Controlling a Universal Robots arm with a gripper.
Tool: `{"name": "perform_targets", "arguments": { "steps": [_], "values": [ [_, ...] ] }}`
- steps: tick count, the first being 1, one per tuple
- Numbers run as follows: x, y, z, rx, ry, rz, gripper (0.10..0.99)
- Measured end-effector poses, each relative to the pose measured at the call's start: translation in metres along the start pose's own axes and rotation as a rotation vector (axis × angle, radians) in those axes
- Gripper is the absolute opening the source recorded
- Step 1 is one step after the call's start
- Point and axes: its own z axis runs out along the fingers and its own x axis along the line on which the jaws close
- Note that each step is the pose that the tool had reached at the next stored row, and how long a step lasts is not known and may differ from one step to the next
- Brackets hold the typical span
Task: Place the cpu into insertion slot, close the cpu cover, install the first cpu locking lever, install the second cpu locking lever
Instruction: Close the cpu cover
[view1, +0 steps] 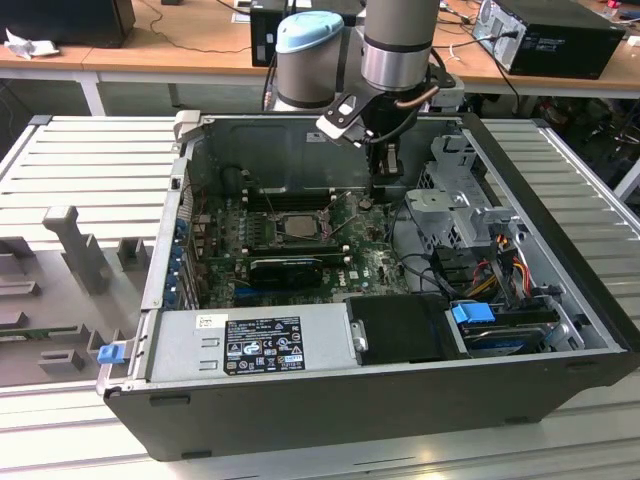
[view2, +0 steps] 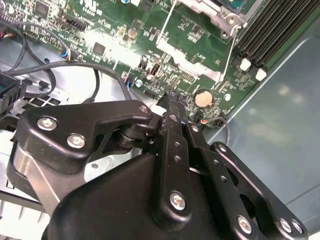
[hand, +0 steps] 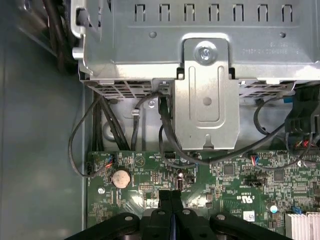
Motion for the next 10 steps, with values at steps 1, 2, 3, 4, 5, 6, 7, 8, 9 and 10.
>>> {"name": "perform_targets", "arguments": {
  "steps": [1,2,3,4,5,6,7,8,9,10],
  "values": [
    [0.0000,0.0011,0.0002,0.000,0.0000,0.000,0.106],
    [0.0000,0.0014,0.0007,0.000,-0.0001,-0.001,0.106],
    [0.0000,0.0013,0.0027,0.000,0.0001,0.000,0.106],
    [0.0000,0.0013,0.0036,0.000,0.0001,0.000,0.106],
    [0.0000,0.0012,0.0051,0.000,0.0000,-0.001,0.106],
    [0.0000,0.0010,0.0075,0.000,0.0000,-0.001,0.106],
    [0.0000,0.0009,0.0095,0.000,0.0000,0.000,0.106],
    [0.0000,0.0008,0.0112,0.000,0.0000,0.000,0.106],
    [0.0000,0.0006,0.0134,0.000,0.0002,-0.001,0.106],
    [0.0000,0.0005,0.0152,0.000,0.0001,0.000,0.106]
  ]
}}
